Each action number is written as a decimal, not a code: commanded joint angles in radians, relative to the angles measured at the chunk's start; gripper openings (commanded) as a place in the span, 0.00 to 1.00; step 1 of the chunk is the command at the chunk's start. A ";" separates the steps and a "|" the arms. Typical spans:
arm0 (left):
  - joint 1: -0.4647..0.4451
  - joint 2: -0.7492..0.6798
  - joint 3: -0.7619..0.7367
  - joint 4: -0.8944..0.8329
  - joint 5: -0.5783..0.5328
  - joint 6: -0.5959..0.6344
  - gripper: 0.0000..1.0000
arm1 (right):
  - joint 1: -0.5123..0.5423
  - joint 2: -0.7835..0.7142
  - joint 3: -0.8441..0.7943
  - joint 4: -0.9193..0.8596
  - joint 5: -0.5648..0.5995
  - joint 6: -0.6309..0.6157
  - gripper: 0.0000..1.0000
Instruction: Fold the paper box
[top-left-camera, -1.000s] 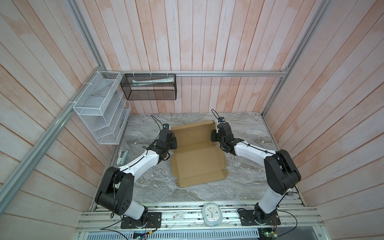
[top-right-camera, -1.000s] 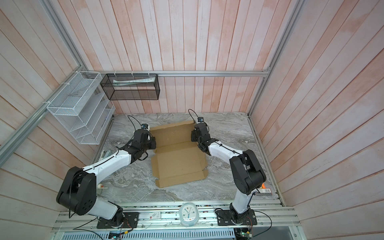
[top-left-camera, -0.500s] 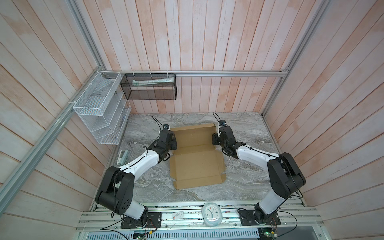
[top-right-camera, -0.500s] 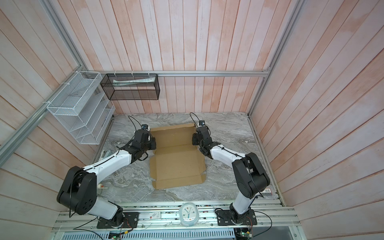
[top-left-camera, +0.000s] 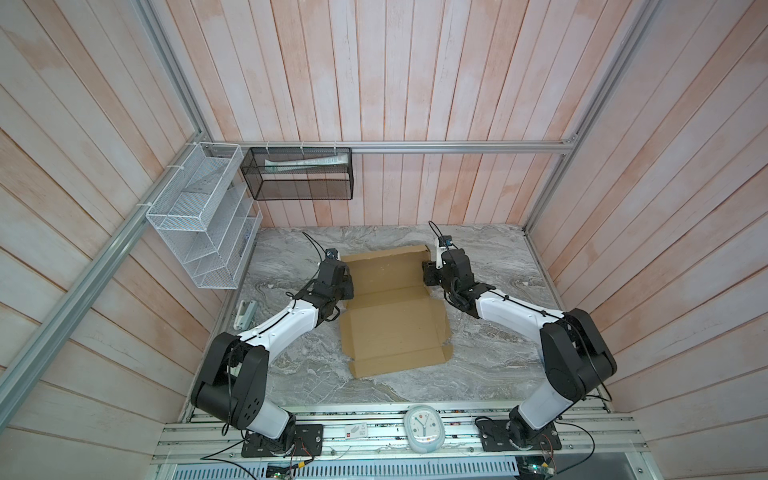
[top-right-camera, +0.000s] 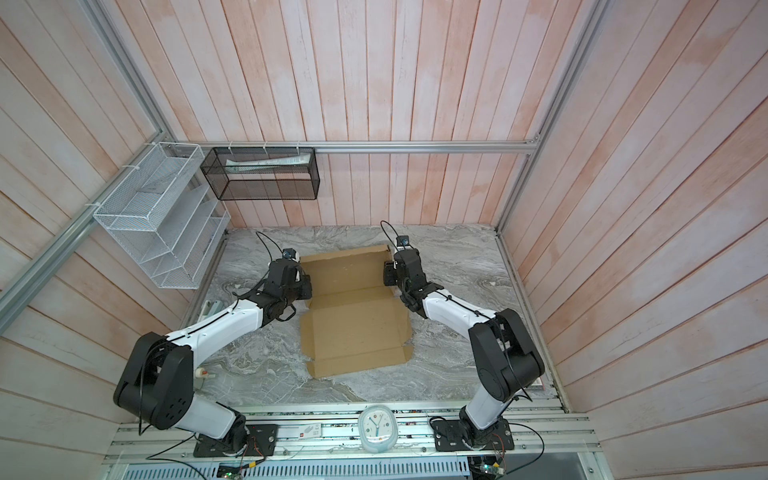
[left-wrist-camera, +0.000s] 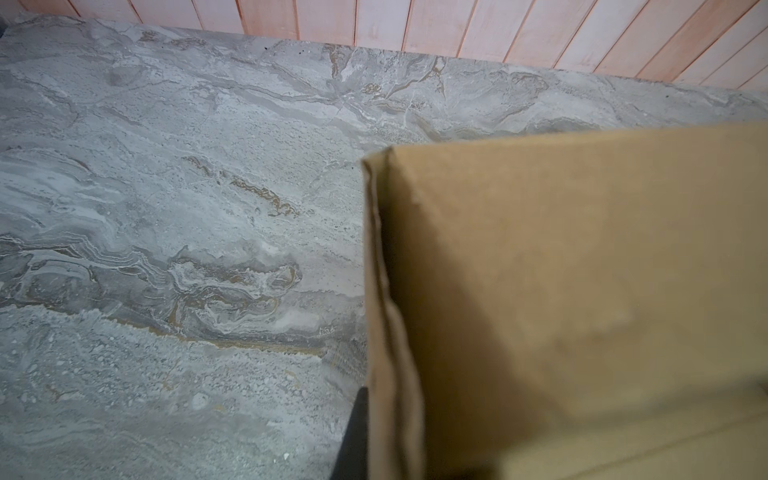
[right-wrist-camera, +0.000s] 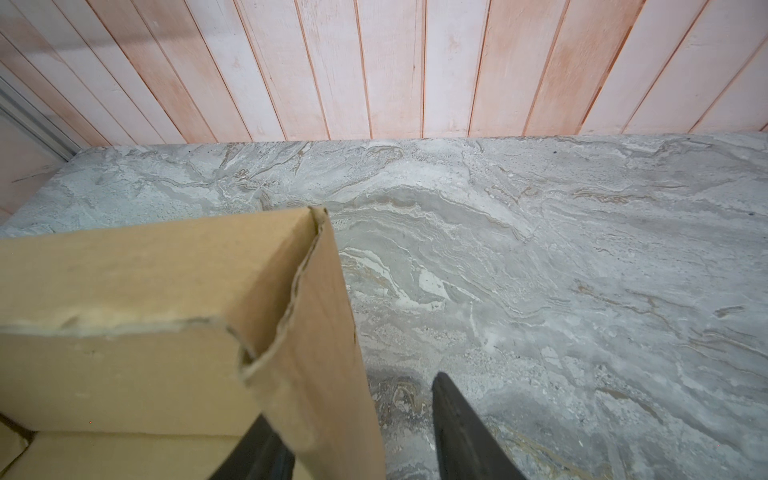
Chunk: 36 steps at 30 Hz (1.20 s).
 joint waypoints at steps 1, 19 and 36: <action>0.003 0.001 0.002 0.022 -0.006 -0.016 0.00 | 0.002 -0.020 0.026 0.030 0.028 -0.022 0.52; 0.004 -0.036 -0.033 0.038 -0.001 -0.023 0.00 | 0.004 0.048 0.131 -0.007 0.076 -0.004 0.40; 0.003 -0.043 -0.032 0.034 0.010 -0.030 0.00 | 0.013 0.110 0.168 -0.040 0.102 0.030 0.36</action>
